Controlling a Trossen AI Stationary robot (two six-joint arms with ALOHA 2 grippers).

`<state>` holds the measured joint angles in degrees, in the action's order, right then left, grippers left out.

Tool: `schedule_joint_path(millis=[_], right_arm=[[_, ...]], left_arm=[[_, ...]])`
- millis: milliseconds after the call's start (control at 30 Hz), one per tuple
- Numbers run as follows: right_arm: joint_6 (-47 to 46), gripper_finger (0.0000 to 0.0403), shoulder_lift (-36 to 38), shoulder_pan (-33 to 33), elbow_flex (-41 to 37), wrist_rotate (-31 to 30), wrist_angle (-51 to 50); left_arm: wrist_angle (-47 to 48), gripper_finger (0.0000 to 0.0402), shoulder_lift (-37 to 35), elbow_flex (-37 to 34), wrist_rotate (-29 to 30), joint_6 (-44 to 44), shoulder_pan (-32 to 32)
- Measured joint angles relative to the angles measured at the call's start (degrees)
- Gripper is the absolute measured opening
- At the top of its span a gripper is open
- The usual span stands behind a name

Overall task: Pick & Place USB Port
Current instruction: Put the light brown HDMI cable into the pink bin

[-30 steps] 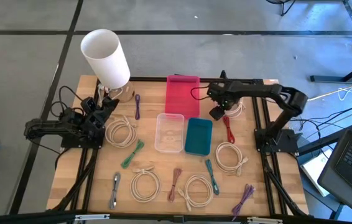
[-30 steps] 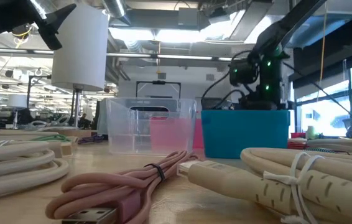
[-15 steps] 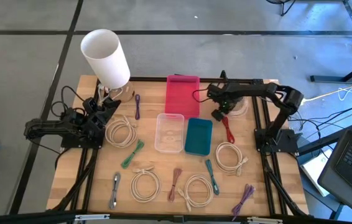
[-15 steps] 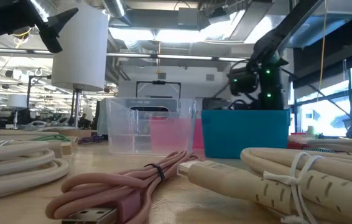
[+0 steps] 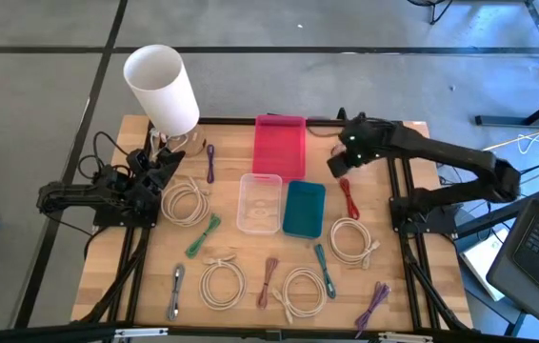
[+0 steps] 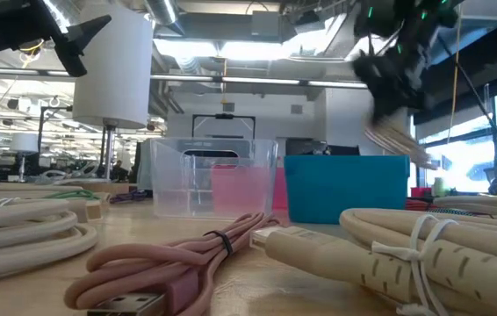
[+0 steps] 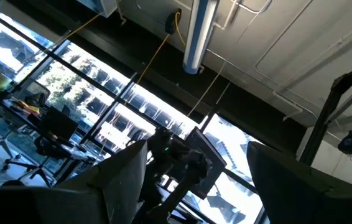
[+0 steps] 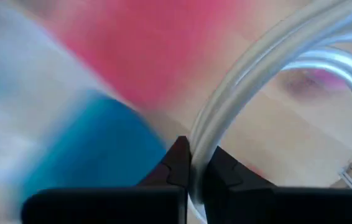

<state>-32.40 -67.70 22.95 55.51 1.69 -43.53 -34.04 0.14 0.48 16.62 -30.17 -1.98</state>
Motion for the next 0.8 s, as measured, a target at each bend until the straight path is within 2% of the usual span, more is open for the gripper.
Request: schedule_joint_path(millis=[133,233,300,433,667,800], right_arm=[[-1.9,0.0017,2.3,-2.7,0.1,7.0,23.2],[-1.7,0.0016,0.5,-2.7,0.7,9.1,39.4],[-0.8,0.0017,-2.4,-1.8,4.1,9.3,41.1],[6.2,0.0017,-11.3,-0.5,17.9,10.7,31.5],[21.1,0.0017,-33.4,-0.6,49.6,10.1,-8.5],[26.0,0.0016,-44.0,-1.0,61.6,9.6,-21.4]], left_arm=[[0.0,0.0269,0.0,0.0,-0.1,0.0,0.0],[0.0,0.0269,0.0,0.0,0.2,0.0,0.0],[0.0,0.0269,0.0,0.0,0.3,-0.2,0.0],[0.0,0.0269,0.0,0.0,1.0,-2.7,0.0],[0.0,0.0269,0.0,0.0,1.5,-3.2,0.0],[0.0,0.0269,0.0,0.0,1.5,-3.1,0.0]])
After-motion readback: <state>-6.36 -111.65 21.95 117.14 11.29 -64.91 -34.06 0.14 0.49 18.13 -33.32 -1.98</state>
